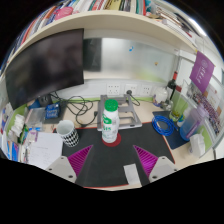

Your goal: Pour water

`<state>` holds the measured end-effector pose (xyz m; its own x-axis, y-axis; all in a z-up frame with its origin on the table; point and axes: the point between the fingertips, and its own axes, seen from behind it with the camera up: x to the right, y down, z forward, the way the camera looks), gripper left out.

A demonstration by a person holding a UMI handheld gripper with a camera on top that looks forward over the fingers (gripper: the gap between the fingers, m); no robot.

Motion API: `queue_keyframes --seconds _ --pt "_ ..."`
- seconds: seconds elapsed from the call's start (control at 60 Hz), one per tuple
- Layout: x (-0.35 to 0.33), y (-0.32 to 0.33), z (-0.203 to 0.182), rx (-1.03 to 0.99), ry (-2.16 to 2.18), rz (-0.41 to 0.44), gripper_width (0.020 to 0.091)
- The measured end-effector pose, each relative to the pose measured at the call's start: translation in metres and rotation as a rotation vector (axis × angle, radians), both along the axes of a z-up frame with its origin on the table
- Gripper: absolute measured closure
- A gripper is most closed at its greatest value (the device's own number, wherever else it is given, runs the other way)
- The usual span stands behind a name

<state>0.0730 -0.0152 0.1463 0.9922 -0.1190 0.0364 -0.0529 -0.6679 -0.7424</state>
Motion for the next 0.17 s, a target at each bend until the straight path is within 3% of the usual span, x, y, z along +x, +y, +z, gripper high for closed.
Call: queue_keyframes --seconds 0.167 --pt "-0.0103 -0.0106 -0.0059 -0.072 0.008 0.05 0.0331"
